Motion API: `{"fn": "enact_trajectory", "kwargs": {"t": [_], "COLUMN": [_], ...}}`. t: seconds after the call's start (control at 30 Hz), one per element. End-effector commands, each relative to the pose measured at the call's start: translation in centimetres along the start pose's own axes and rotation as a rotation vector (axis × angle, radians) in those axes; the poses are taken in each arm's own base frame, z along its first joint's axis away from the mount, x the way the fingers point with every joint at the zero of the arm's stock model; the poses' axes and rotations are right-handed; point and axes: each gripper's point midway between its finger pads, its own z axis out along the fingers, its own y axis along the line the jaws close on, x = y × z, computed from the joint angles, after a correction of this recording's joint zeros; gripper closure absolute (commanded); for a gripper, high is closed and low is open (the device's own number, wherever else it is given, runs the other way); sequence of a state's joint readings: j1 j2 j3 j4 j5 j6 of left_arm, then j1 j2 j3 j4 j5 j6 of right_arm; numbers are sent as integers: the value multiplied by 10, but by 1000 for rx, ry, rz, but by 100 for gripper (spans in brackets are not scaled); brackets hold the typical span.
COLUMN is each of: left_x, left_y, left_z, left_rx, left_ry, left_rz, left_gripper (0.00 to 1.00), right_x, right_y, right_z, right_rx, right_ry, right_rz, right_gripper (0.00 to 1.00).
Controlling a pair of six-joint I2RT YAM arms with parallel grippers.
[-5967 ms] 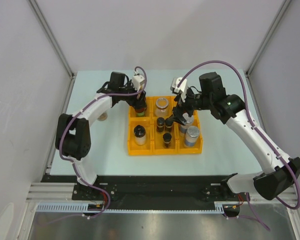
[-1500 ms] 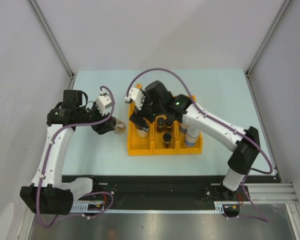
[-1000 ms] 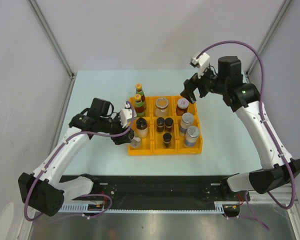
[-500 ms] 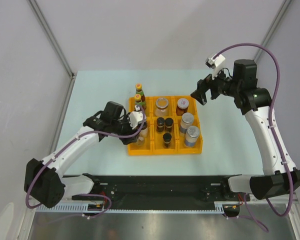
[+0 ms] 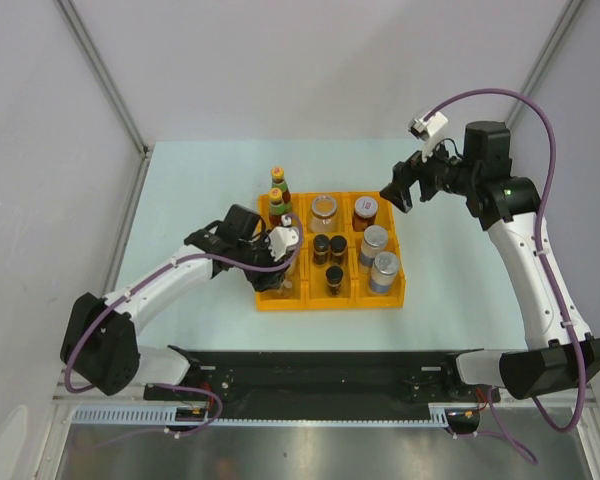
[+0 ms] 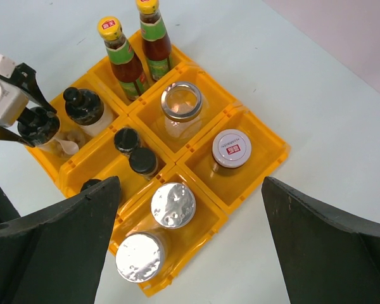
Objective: Organize the condiment bottles
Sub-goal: Place the bottle in the storage box, then reset both arms
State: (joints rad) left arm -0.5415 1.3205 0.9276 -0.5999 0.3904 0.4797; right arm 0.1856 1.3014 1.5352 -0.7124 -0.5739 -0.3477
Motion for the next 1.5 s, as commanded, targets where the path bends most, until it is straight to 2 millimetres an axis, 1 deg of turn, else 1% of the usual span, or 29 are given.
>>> {"fn": "enact_trajectory", "kwargs": {"t": [0.0, 0.03, 0.1, 0.13, 0.17, 0.27, 0.4, 0.43, 0.53, 0.57, 0.67, 0.77, 0.8, 0.87, 0.9, 0.97, 1.03, 1.07, 1.1, 1.13, 1.17, 1.2, 1.23, 1.27, 1.3, 1.33, 1.37, 1.43, 1.47], "left_x": [-4, -2, -2, -2, -2, -3, -12, -13, -22, -29, -37, -63, -71, -87, -98, -109, -121, -123, -126, -127, -126, -125, -123, -114, -110, -105, -92, -82, -67], "left_y": [2, 2, 0, 0, 0, 0, -7, -9, -14, -14, -24, -30, -32, -25, -23, -5, 12, 31, 43, 53, 74, 83, 91, 110, 117, 124, 138, 146, 159], "left_z": [7, 10, 10, 11, 11, 11, 6, 4, -5, -11, -26, -60, -76, -97, -113, -139, -165, -186, -199, -209, -233, -243, -251, -270, -278, -285, -299, -306, -317], "left_rx": [5, 9, 17, 21, 21, 26, 63, 70, 94, 99, 133, 111, 83, 5, -42, -137, -221, -291, -330, -358, -442, -469, -487, -565, -590, -621, -681, -684, -737], "left_ry": [-7, 6, 8, 7, 4, 4, -19, -25, -45, -61, -82, -165, -207, -263, -315, -377, -457, -494, -526, -549, -582, -599, -619, -635, -643, -648, -653, -680, -681], "left_rz": [36, 32, 42, 43, 44, 46, 53, 55, 68, 93, 125, 186, 207, 214, 231, 194, 162, 129, 115, 72, 38, 14, -29, -70, -93, -121, -147, -184, -223], "left_gripper": [85, 75, 61, 46, 40, 26, 14, 8, 0, 0, 0, 0, 0, 0, 0, 0, 0, 0, 0, 0, 0, 0, 0, 0, 0, 0, 0, 0, 0], "right_x": [-11, -11, -10, -8, -8, -6, -5, -4, -4, -4, -6, -11, -12, -12, -11, -9, -4, -4, -2, -6, -5, -10, -7, -6, -5, -1, 2, 11, 15], "right_y": [2, 3, 2, 1, 2, 0, 0, 0, -1, -2, -4, -9, -11, -14, -18, -22, -36, -39, -50, -56, -64, -66, -85, -92, -99, -113, -118, -133, -135], "right_z": [-7, -6, -5, -4, -4, -2, -2, -1, -2, -2, -5, -16, -19, -31, -35, -47, -62, -69, -85, -93, -102, -115, -131, -141, -150, -166, -172, -187, -191], "right_rx": [5, 1, 1, 1, -2, 0, 0, 0, 7, 12, 30, 62, 74, 105, 134, 163, 224, 245, 302, 338, 376, 412, 493, 533, 568, 644, 675, 757, 767], "right_ry": [-48, -46, -46, -41, -41, -33, -32, -28, -27, -26, -25, -30, -26, -16, -8, -2, -5, -15, -29, -57, -70, -99, -121, -135, -144, -150, -149, -142, -143], "right_rz": [-18, -17, -17, -14, -17, -14, -15, -13, -15, -15, -16, -20, -24, -23, -19, -12, 16, 21, 38, 43, 52, 47, 76, 85, 94, 112, 119, 136, 142], "right_gripper": [0, 0, 0, 0, 0, 0, 0, 0, 0, 0, 0, 0, 0, 0, 0, 0, 0, 0, 0, 0, 0, 0, 0, 0, 0, 0, 0, 0, 0]}}
